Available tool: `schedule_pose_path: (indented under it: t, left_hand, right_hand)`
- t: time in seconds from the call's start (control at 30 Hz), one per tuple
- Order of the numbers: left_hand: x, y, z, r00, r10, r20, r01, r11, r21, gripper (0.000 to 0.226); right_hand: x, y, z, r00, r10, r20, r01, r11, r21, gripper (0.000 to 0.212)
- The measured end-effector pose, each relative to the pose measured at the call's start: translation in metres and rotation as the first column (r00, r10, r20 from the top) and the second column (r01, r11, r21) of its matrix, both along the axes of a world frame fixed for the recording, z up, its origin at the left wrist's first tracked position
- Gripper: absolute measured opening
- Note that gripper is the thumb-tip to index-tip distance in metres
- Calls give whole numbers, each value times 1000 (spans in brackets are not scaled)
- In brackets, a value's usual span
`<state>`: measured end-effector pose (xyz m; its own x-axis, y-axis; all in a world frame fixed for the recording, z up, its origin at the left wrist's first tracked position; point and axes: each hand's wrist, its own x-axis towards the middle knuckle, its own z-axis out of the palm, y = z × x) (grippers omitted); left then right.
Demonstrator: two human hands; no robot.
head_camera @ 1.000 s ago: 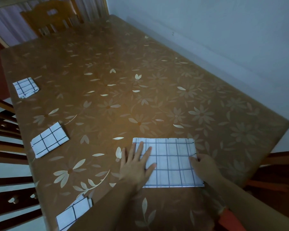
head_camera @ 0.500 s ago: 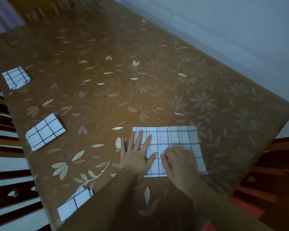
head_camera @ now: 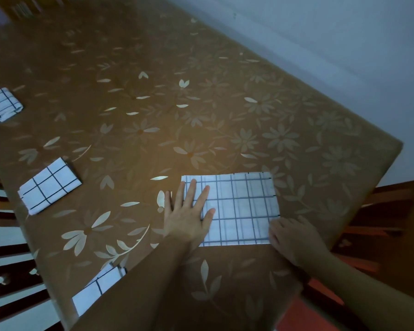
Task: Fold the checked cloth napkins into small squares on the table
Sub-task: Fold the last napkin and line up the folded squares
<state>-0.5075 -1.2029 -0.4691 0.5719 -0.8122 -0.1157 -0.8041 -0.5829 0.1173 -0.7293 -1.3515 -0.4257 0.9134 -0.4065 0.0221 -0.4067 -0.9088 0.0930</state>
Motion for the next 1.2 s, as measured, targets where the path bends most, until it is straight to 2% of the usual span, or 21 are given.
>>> schedule_pose_path:
  t: [0.13,0.2,0.27,0.33,0.37,0.47,0.53,0.63,0.73,0.83,0.93,1.0,1.03,1.1,1.13,1.2]
  left_hand:
    - [0,0,1,1000,-7,-3,7,1000,-2,63]
    - [0,0,1,1000,-3,-9,3,1000,3,63]
    - [-1,-1,3,1000,-9,-19,9,1000,20,63]
    - [-1,-3,5,1000,-20,-13,20,999,51,63]
    - [-1,-3,5,1000,-25,-10,26,997,67,63]
    - [0,-4,6,999,-40,-1,40,995,92,64]
    - [0,-5,6,999,-45,8,44,994,104,65]
    - [-1,-4,5,998,-52,24,49,992,117,66]
    - [2,-7,12,998,-60,-7,60,989,132,65]
    - [-3,-10,31,995,-63,-82,69,995,73,65]
    - [-25,1,49,946,-259,-196,228,959,-168,71]
    - [-43,12,56,870,-419,-261,364,902,-234,72]
    - [-52,17,57,852,-463,-244,412,881,-235,68]
    - [-62,23,58,873,-478,-99,444,861,-249,46]
    - [-65,26,59,899,-436,-37,409,869,-279,33]
    - [-65,33,63,951,-306,-42,276,903,-330,13]
  right_hand:
    - [-10,-15,9,985,29,-167,-31,999,-11,27]
    - [-6,-12,10,983,19,-182,-17,1000,12,31]
    - [-3,-10,15,981,20,-193,-13,999,35,26]
    - [-3,-10,19,973,42,-226,-30,998,54,12]
    - [-4,-10,24,971,64,-232,-49,996,71,17]
    - [-13,-13,33,953,243,-179,-222,966,130,22]
    - [-18,-18,32,918,334,-215,-317,942,107,24]
    - [-12,-26,33,889,373,-267,-375,926,44,20]
    - [-1,-29,31,859,463,-219,-475,880,-5,10]
    - [4,-24,29,867,462,-185,-462,886,42,9]
    - [10,-12,27,913,391,-119,-379,919,109,13]
    - [16,1,32,944,329,-17,-323,936,141,14]
    - [20,8,37,955,295,44,-298,940,164,12]
    - [27,26,43,952,244,182,-281,935,215,11]
    - [30,36,46,943,225,247,-285,926,246,11]
    - [32,51,48,930,200,309,-302,894,332,9]
